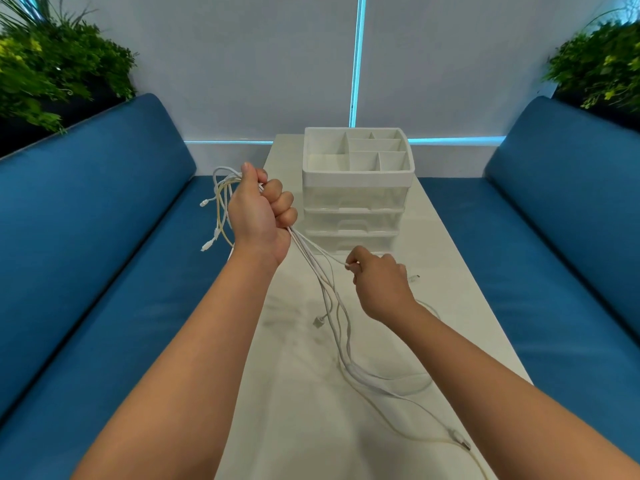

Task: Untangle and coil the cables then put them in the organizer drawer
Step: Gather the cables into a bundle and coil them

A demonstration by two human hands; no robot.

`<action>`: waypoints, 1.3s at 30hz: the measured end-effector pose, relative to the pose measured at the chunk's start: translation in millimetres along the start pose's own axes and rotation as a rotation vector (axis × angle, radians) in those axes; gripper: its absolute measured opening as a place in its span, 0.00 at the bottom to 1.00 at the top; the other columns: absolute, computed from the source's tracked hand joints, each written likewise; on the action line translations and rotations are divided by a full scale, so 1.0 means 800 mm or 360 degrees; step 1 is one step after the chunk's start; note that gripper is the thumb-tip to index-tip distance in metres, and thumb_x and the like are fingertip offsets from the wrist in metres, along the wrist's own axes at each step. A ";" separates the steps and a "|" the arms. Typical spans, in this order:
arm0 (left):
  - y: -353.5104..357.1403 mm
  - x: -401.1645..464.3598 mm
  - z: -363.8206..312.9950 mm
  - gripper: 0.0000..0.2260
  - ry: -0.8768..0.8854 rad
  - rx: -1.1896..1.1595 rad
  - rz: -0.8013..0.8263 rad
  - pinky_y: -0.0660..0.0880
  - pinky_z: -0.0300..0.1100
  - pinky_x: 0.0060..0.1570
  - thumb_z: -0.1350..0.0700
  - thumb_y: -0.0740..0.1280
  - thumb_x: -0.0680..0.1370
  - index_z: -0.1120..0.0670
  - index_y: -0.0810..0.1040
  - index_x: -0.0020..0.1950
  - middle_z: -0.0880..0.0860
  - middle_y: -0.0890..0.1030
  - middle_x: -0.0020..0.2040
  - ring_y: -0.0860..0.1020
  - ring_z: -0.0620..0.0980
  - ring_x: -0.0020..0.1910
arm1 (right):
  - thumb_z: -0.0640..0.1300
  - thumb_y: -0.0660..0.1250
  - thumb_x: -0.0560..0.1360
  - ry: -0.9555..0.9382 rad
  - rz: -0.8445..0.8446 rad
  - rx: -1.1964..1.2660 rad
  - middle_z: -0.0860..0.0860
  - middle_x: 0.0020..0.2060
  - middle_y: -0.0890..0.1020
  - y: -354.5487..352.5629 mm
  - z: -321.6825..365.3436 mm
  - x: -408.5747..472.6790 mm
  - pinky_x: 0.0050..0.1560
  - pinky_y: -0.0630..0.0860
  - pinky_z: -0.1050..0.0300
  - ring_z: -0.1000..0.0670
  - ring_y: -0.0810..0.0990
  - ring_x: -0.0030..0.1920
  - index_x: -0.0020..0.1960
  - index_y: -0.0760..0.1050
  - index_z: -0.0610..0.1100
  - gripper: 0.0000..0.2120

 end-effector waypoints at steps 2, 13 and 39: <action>0.001 0.000 0.001 0.18 0.0003 -0.0006 0.0001 0.53 0.35 0.19 0.48 0.52 0.86 0.51 0.65 0.37 0.45 0.59 0.24 0.54 0.42 0.22 | 0.30 0.55 0.76 -0.0057 -0.0026 -0.0124 0.53 0.48 0.79 -0.005 0.009 -0.001 0.48 0.59 0.56 0.47 0.70 0.49 0.58 0.72 0.47 0.17; -0.009 0.005 -0.006 0.18 0.0039 -0.0052 -0.0057 0.52 0.35 0.20 0.48 0.52 0.86 0.51 0.65 0.37 0.45 0.58 0.25 0.54 0.43 0.22 | 0.60 0.54 0.81 0.0253 -0.0301 0.0986 0.53 0.25 0.63 -0.024 -0.014 -0.017 0.44 0.61 0.54 0.51 0.63 0.30 0.29 0.56 0.45 0.27; 0.006 -0.006 0.003 0.18 -0.0016 -0.0063 -0.0002 0.53 0.34 0.19 0.49 0.53 0.86 0.51 0.65 0.37 0.45 0.58 0.25 0.54 0.42 0.22 | 0.56 0.52 0.82 0.0025 0.0098 0.1029 0.52 0.47 0.79 0.004 -0.001 -0.030 0.45 0.74 0.59 0.51 0.79 0.48 0.52 0.77 0.47 0.19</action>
Point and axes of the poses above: each hand's wrist, its own x-axis towards the middle knuckle, its own y-axis out of the palm, z = x × y, the point moved 10 cm from there along x, towards the middle knuckle
